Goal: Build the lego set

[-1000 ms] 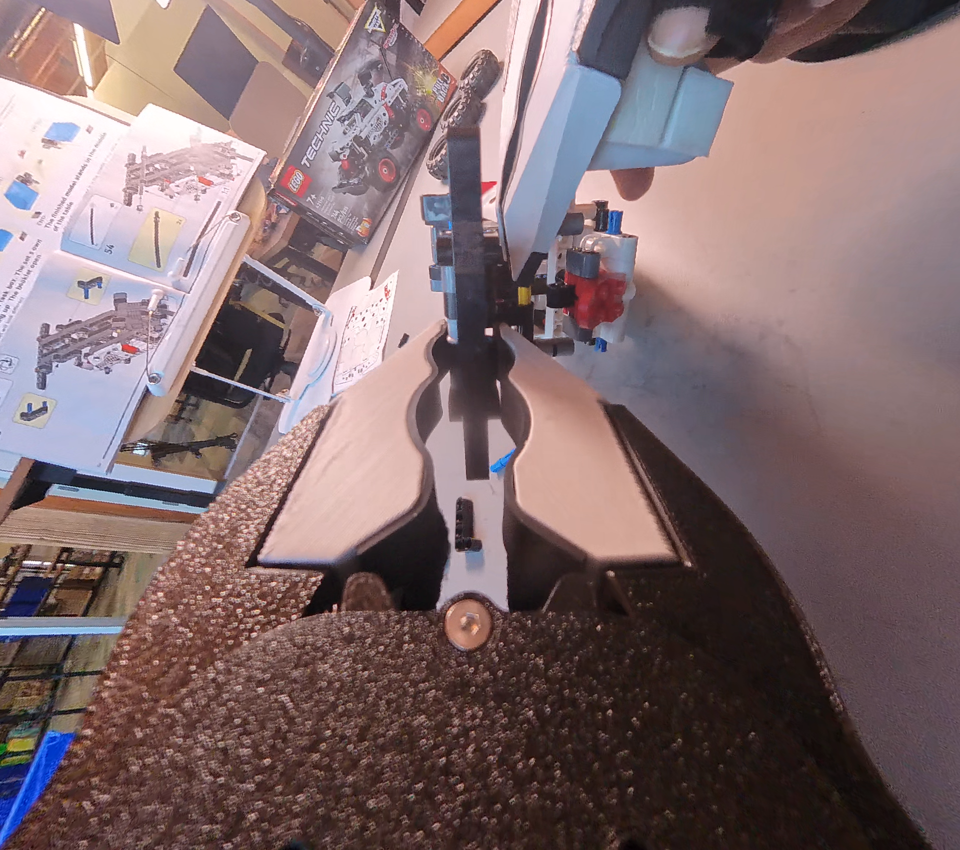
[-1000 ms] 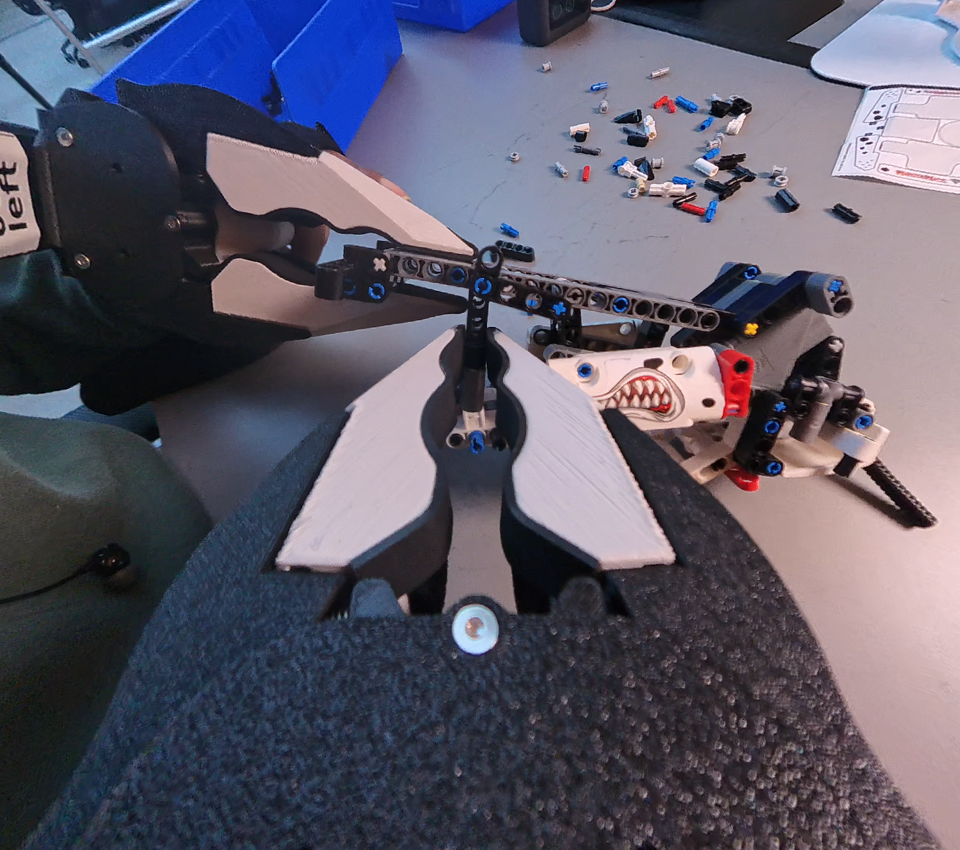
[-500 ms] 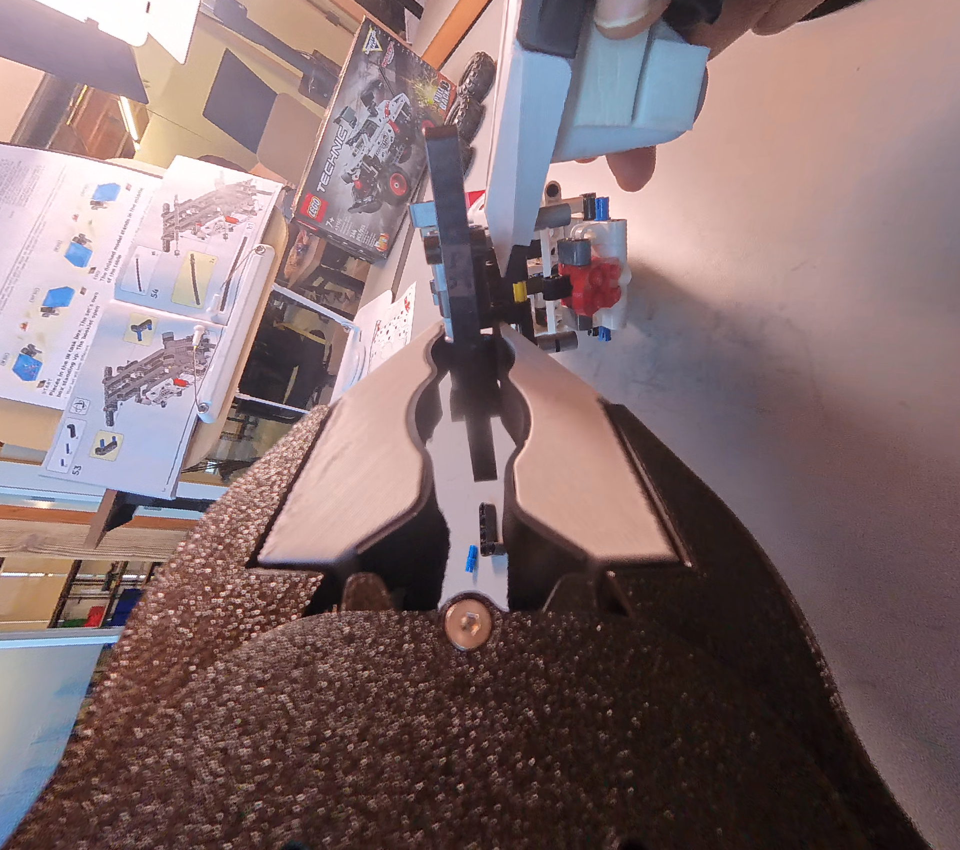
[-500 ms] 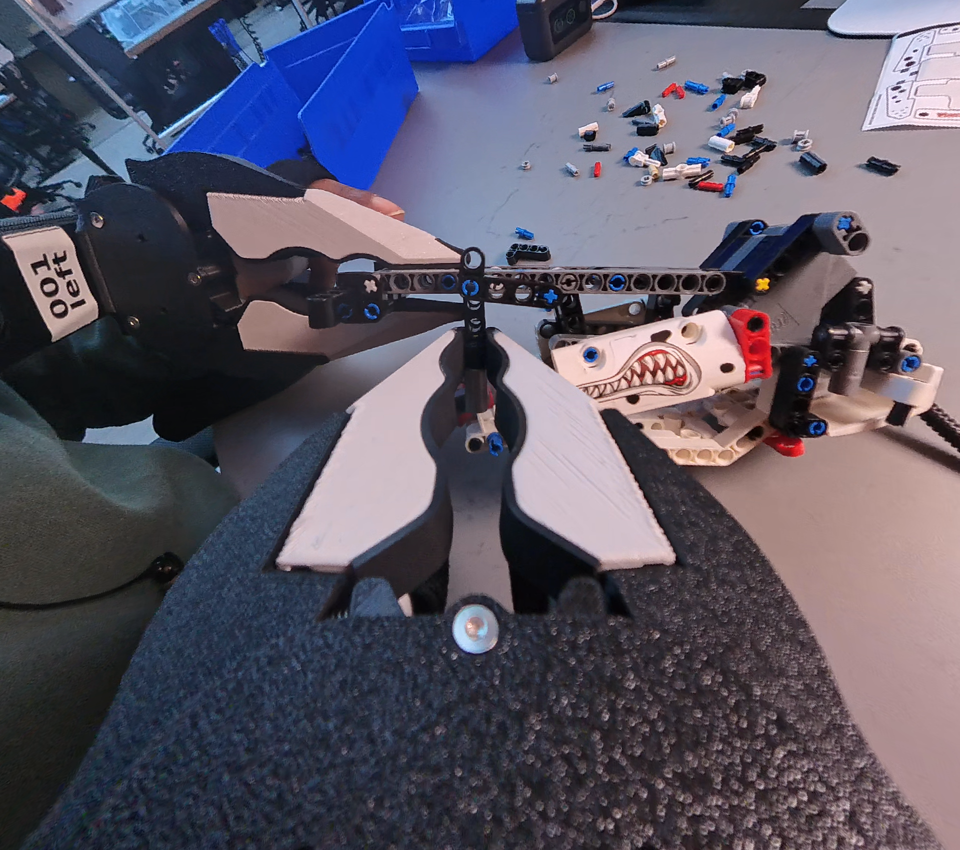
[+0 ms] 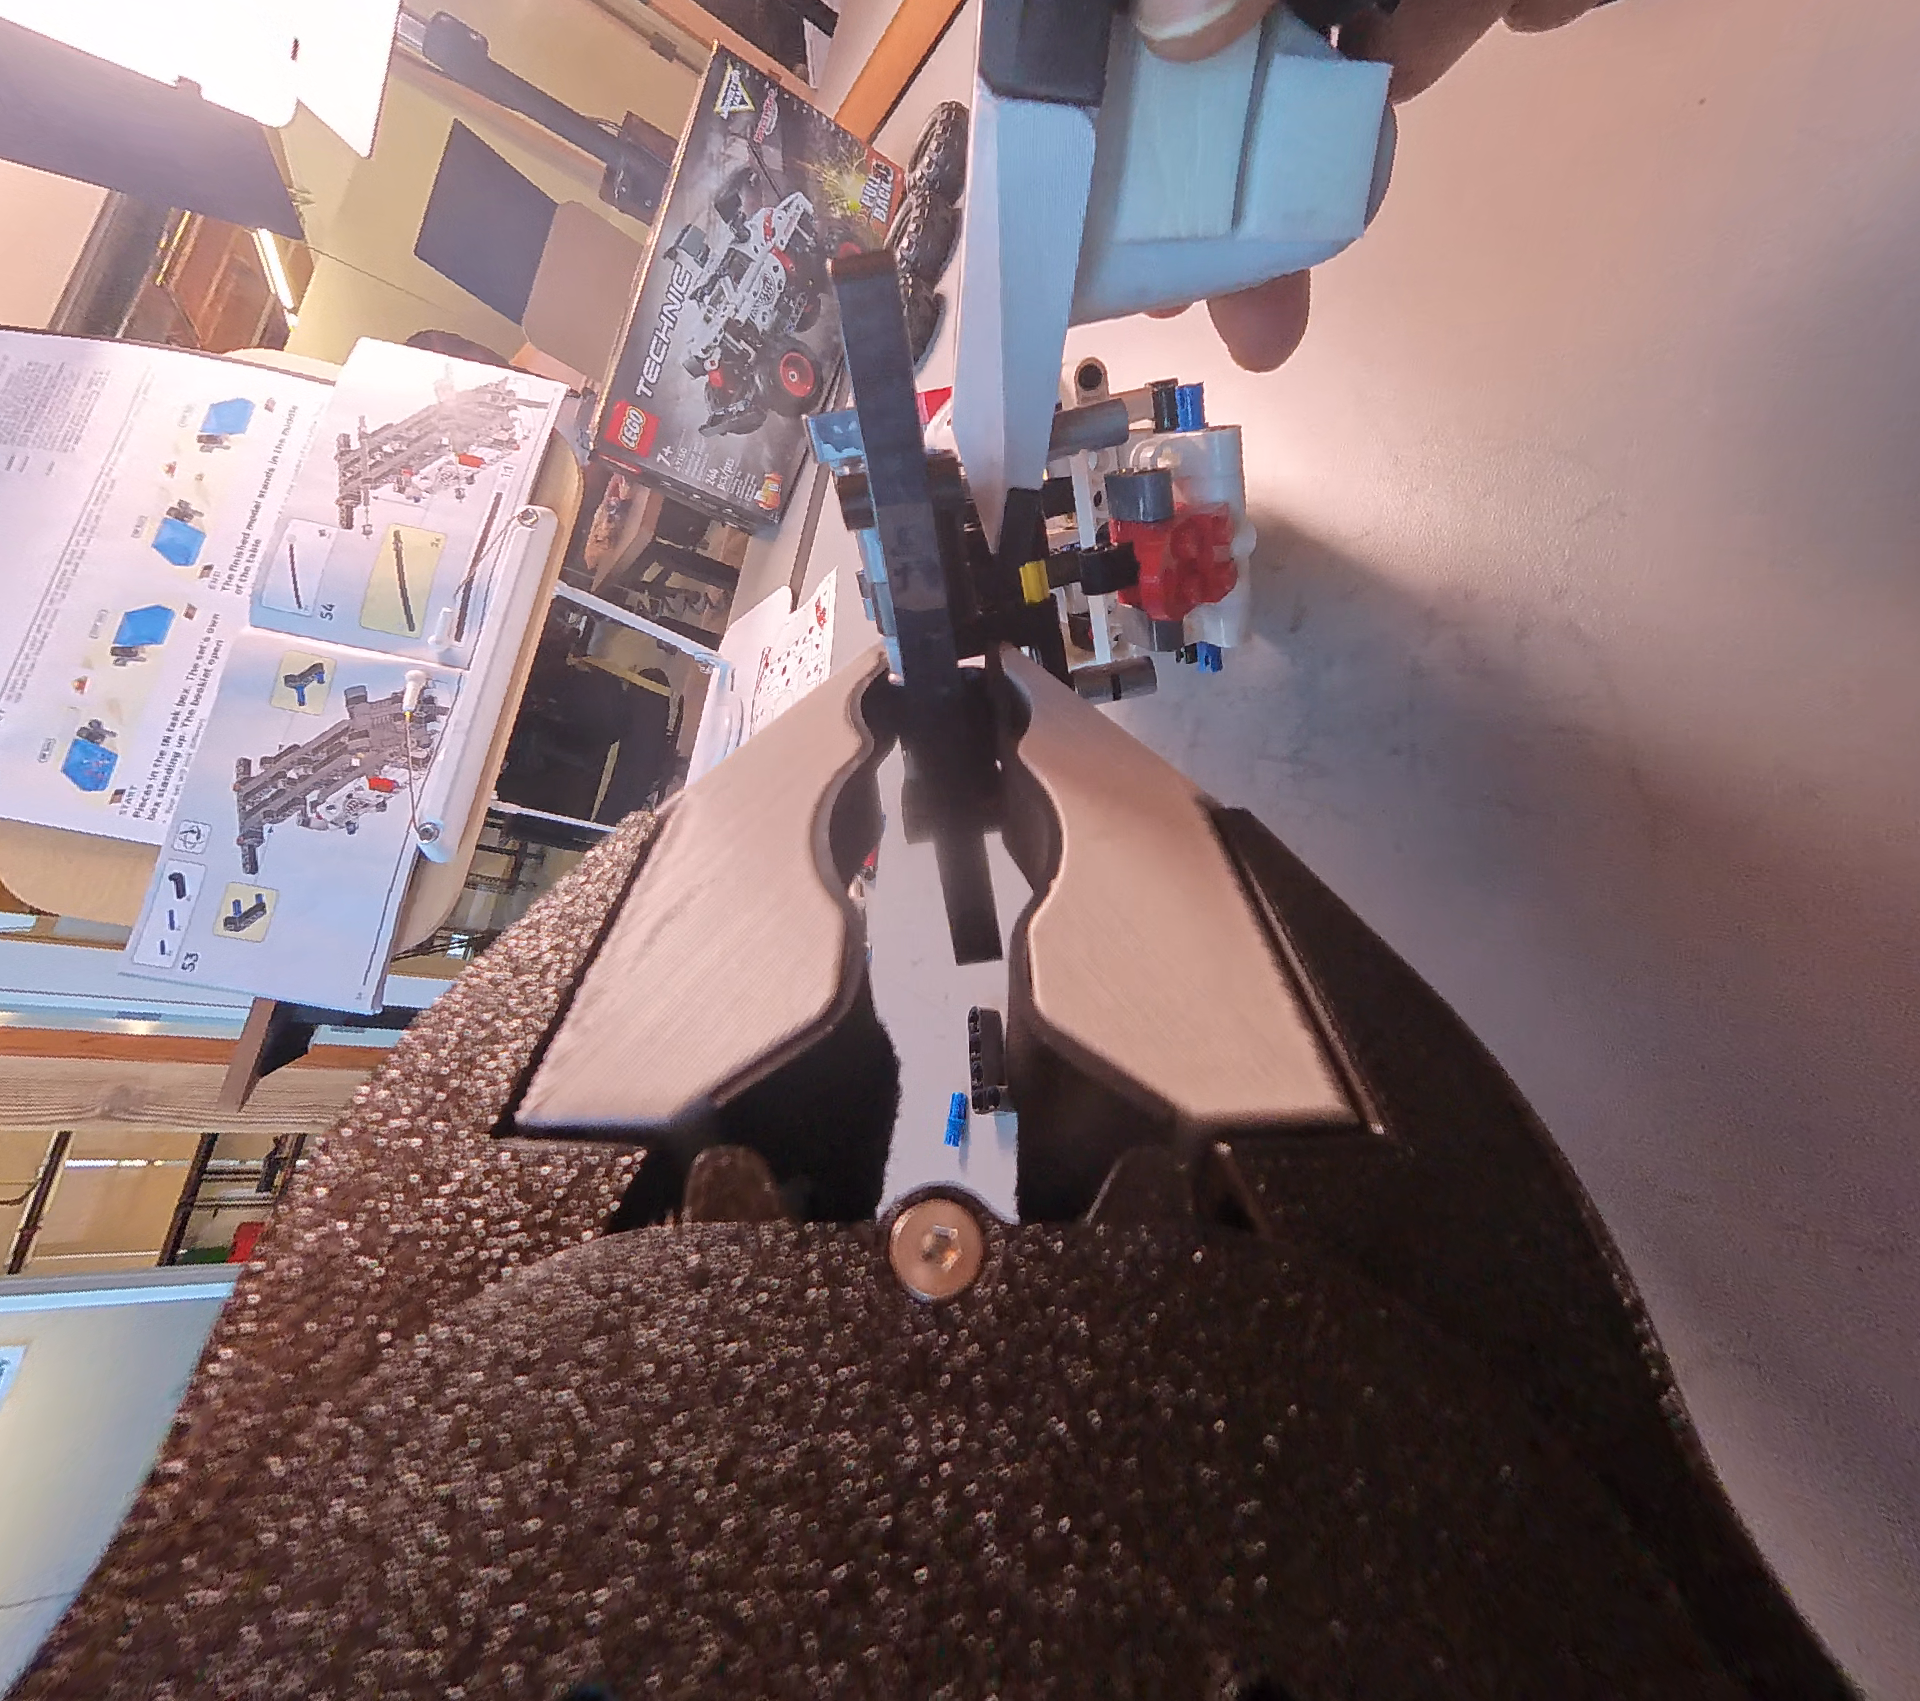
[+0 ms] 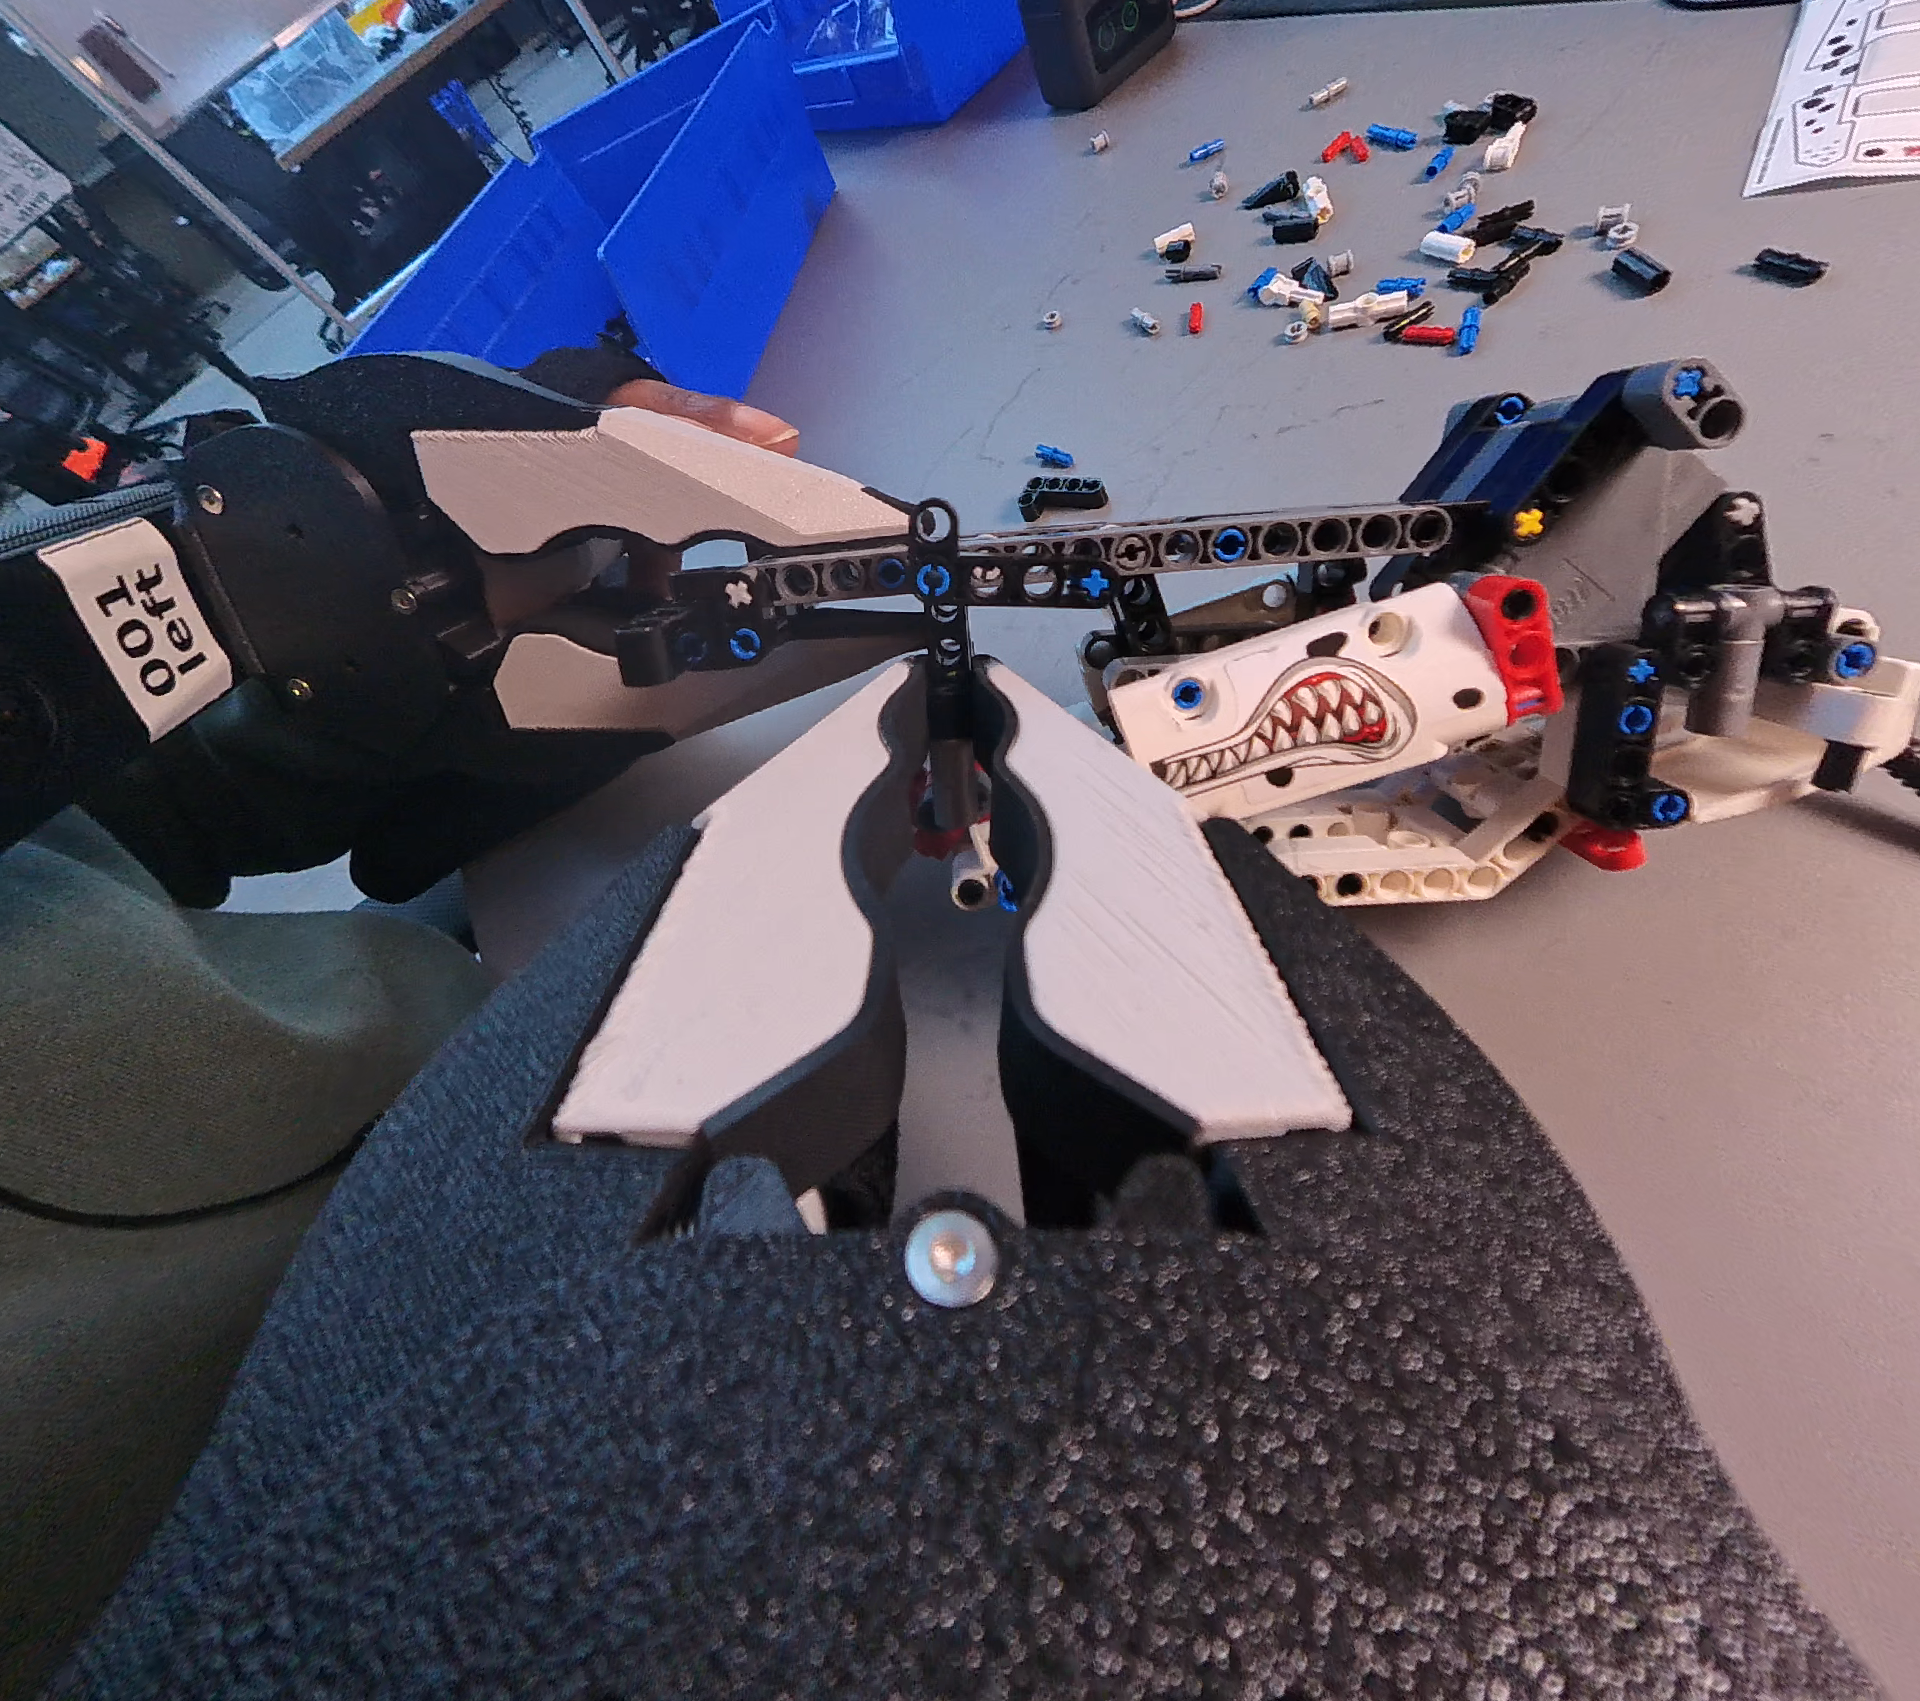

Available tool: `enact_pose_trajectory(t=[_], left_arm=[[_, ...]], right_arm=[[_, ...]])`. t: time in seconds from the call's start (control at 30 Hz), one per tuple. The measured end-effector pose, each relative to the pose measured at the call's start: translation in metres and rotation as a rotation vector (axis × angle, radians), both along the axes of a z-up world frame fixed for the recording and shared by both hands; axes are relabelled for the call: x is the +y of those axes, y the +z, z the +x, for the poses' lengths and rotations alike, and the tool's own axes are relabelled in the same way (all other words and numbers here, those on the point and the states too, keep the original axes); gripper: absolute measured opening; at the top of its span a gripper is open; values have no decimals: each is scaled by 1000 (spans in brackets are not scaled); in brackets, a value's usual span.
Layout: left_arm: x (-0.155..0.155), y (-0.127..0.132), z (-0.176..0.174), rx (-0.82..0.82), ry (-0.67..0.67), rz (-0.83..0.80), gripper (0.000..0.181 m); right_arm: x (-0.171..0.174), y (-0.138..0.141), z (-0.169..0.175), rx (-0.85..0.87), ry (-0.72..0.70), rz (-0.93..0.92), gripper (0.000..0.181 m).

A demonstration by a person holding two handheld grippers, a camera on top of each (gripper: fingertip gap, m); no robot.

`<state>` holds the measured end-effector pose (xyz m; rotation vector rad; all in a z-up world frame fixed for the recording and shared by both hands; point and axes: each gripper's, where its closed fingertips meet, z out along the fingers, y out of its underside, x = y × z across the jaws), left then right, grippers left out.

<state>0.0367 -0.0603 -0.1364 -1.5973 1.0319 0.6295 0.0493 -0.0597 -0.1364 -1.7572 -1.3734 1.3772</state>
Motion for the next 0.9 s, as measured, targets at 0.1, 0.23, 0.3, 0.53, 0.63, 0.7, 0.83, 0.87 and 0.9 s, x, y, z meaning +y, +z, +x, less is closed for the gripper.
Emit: enact_pose_trajectory(t=[0.1,0.23,0.3,0.53,0.63,0.7,0.83,0.87,0.9], left_arm=[[0,1,-1,-87,-2,-17,16],[1,4,-5,-250,-18,-54,16],[2,3,-10,-289,-15,-66,16],[5,5,-21,-459,-8,-116,16],[6,5,-23,-536,-12,-147,16],[7,5,-24,-572,-10,-160,16],[8,5,-25,-574,1,-163,16],[8,5,-25,-573,7,-164,16],[8,5,-25,-574,8,-165,16]], right_arm=[[0,-1,0,1,7,8,5],[-1,4,-4,-7,51,87,8],[1,9,-3,-4,74,119,12],[6,14,6,-14,94,137,19],[9,19,2,10,75,123,17],[10,19,-2,3,73,127,16],[6,18,-7,-27,92,138,9],[6,17,-7,-34,90,137,9],[6,17,-8,-39,87,141,9]])
